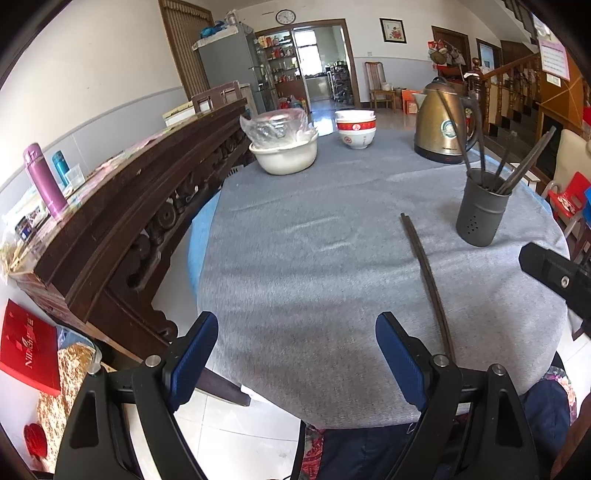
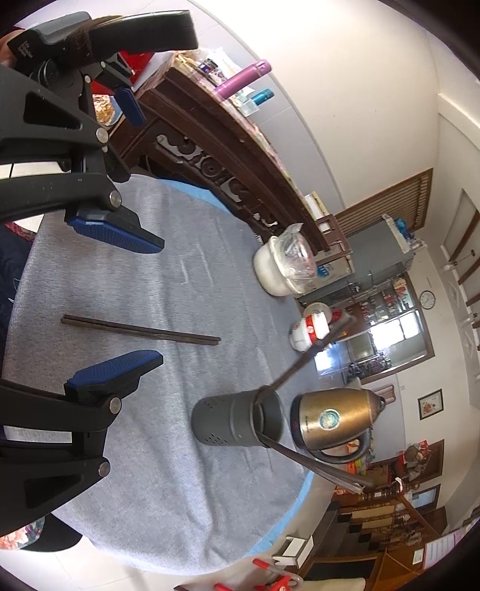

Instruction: Organize utensils

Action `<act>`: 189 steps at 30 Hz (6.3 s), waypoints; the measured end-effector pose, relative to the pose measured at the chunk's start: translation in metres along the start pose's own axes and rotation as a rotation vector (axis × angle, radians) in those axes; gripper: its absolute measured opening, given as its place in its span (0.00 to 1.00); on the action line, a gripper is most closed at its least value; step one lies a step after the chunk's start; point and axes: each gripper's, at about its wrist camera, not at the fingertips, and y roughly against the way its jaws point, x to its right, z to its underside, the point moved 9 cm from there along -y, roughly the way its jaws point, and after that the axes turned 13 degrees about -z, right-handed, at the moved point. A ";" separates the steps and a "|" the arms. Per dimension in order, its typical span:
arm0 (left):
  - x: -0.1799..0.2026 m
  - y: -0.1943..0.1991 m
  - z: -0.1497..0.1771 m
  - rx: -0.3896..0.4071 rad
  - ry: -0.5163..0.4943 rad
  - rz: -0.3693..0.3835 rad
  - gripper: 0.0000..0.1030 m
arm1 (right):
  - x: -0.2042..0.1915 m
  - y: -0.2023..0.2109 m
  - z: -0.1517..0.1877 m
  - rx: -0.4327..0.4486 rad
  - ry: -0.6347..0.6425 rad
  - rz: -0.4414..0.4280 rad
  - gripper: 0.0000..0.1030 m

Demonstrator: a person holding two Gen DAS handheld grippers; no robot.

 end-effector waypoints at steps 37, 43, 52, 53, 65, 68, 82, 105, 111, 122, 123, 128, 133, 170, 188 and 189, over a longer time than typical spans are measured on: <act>0.003 -0.097 0.004 -0.170 0.045 0.000 0.85 | 0.067 -0.119 -0.001 -0.175 -0.062 0.057 0.38; 0.004 -0.106 0.005 -0.193 0.052 -0.003 0.85 | 0.078 -0.150 -0.003 -0.214 -0.055 0.092 0.32; 0.007 -0.119 0.006 -0.223 0.057 -0.003 0.85 | 0.093 -0.170 0.004 -0.266 -0.061 0.132 0.26; 0.007 -0.119 0.006 -0.224 0.058 -0.003 0.85 | 0.093 -0.172 0.004 -0.268 -0.059 0.135 0.26; 0.012 -0.126 0.004 -0.242 0.064 -0.006 0.85 | 0.110 -0.164 -0.001 -0.275 -0.068 0.185 0.25; 0.015 -0.126 0.002 -0.241 0.056 0.000 0.85 | 0.113 -0.168 -0.002 -0.288 -0.078 0.181 0.25; 0.010 -0.123 0.001 -0.236 0.063 -0.011 0.85 | 0.119 -0.210 -0.024 -0.324 -0.067 0.300 0.26; 0.096 -0.128 -0.066 -0.263 -0.037 0.278 0.65 | 0.107 -0.114 -0.001 -0.247 0.048 0.186 0.06; 0.157 -0.144 -0.081 -0.335 -0.101 0.439 0.54 | 0.134 -0.083 -0.002 -0.197 -0.049 0.175 0.06; 0.200 -0.173 -0.086 -0.421 -0.104 0.469 0.53 | 0.200 -0.060 -0.001 -0.189 -0.224 0.237 0.06; 0.201 -0.176 -0.085 -0.426 -0.100 0.470 0.45 | 0.207 -0.058 0.000 -0.193 -0.247 0.243 0.06; 0.204 -0.182 -0.081 -0.400 -0.112 0.465 0.14 | 0.224 -0.054 0.005 -0.237 -0.325 0.232 0.08; 0.200 -0.178 -0.078 -0.421 -0.112 0.497 0.10 | 0.227 -0.063 -0.001 -0.306 -0.323 0.260 0.09; 0.114 -0.032 -0.126 -0.004 0.024 0.481 0.07 | 0.128 0.005 -0.070 0.048 -0.133 0.014 0.07; 0.110 0.044 -0.148 0.213 -0.022 0.356 0.06 | 0.087 0.047 -0.116 0.246 -0.091 -0.042 0.07; 0.110 0.046 -0.148 0.218 -0.023 0.352 0.06 | 0.086 0.049 -0.117 0.250 -0.089 -0.046 0.07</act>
